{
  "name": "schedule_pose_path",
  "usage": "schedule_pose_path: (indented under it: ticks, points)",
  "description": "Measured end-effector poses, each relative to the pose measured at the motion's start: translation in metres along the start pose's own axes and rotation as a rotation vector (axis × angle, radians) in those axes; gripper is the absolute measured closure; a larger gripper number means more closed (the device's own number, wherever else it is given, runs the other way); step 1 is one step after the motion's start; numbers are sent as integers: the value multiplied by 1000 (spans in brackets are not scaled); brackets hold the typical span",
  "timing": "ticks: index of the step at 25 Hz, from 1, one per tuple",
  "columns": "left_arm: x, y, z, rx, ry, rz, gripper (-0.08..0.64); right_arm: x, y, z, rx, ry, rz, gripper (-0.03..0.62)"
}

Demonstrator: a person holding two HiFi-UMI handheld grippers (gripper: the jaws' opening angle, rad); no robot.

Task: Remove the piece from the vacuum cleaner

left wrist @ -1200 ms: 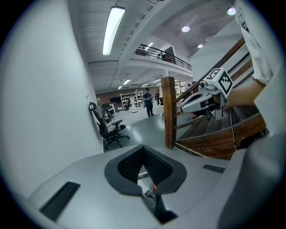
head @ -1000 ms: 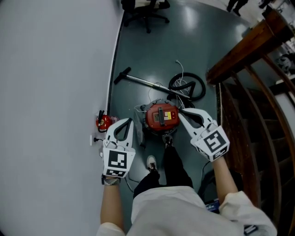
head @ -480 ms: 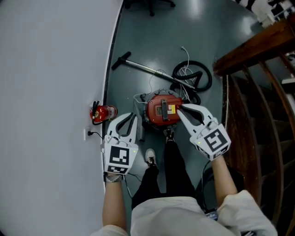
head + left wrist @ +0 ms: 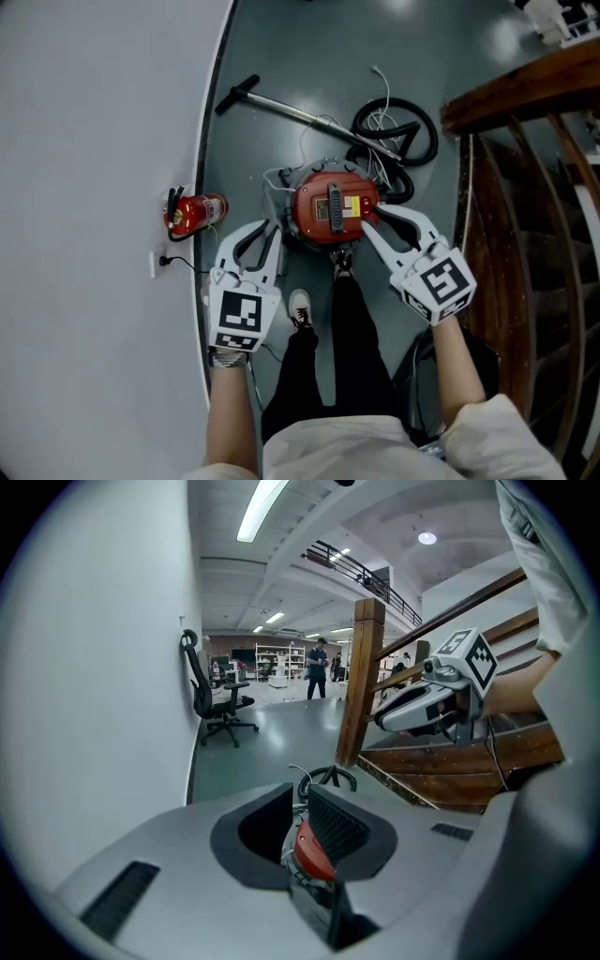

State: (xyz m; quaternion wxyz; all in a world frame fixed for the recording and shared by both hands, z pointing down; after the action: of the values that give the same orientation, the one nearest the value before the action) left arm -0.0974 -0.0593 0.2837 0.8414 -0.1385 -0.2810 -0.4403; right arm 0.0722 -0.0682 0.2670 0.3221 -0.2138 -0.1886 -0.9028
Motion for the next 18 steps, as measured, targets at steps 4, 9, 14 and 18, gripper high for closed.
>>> schedule_pose_path:
  ticks: [4, 9, 14, 18]
  points:
    - [21, 1, 33, -15, -28, -2, 499, 16, 9, 36, 35, -39, -7, 485]
    - [42, 5, 74, -33, -76, -5, 495, 39, 16, 77, 67, -84, -30, 477]
    - [61, 4, 106, -61, -115, -8, 486, 62, 21, 107, 87, -119, -53, 464]
    - [74, 8, 131, -76, -147, 4, 480, 75, 23, 131, 102, -151, -63, 460]
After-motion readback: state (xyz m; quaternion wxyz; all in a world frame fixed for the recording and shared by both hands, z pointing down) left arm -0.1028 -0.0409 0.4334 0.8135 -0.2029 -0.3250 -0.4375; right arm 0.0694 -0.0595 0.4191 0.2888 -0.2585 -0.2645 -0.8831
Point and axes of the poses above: the fingertips, and each gripper's own axes: x forward along the fingers, y to its right, z out of its underside, the point moved 2 cm from there along -x, backward along the fingers, and after that the axes turned 4 degrees about -z, right-handed, at the moved point
